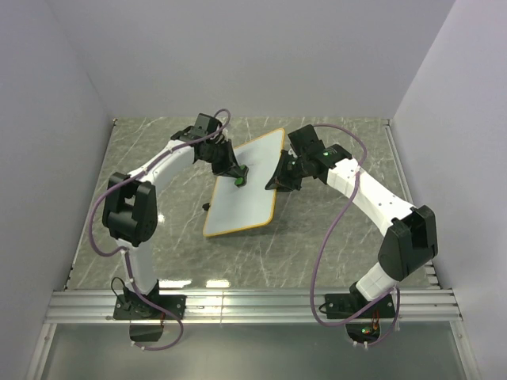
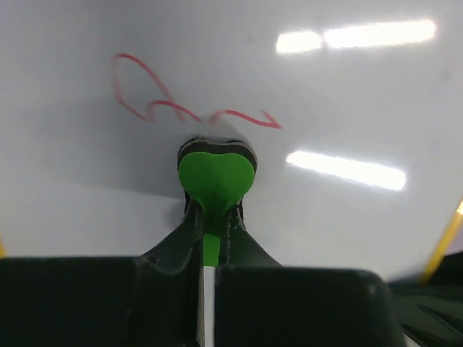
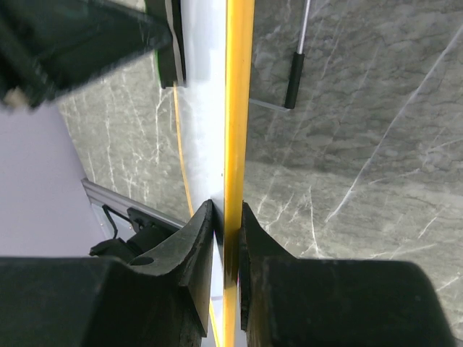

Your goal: Erase the whiteboard

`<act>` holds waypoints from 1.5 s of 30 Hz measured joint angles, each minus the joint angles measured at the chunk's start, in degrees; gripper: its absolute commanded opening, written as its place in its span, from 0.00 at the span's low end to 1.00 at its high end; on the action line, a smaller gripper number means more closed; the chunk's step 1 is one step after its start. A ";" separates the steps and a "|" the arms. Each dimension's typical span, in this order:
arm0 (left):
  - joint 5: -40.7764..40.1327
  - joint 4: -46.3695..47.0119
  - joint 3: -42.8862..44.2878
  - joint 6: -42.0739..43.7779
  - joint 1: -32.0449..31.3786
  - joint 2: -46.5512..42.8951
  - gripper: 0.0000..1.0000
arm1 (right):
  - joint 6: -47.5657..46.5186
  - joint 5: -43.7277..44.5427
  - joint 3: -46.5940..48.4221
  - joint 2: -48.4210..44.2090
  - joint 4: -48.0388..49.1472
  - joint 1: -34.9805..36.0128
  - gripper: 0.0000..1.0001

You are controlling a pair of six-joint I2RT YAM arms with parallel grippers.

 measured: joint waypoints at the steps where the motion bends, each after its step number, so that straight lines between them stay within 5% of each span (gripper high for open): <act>1: 0.42 -0.22 0.31 -0.39 -0.72 -0.46 0.00 | -0.02 0.00 0.07 0.07 -0.09 0.00 0.00; 8: 2.69 -5.86 6.75 -0.94 -1.42 2.38 0.00 | -0.52 0.22 0.24 0.24 -0.28 -0.02 0.00; 16: 6.67 -9.29 21.42 -0.24 4.33 15.80 0.00 | -0.85 0.26 0.13 0.09 -0.09 -0.02 0.00; 28: 5.05 -6.67 16.85 4.11 8.90 17.66 0.00 | -1.27 0.15 -0.48 -0.37 0.42 -0.02 0.00; 45: 0.09 -9.79 27.87 10.88 -7.41 12.11 0.00 | -2.05 0.13 -0.48 0.33 -0.85 -0.33 0.00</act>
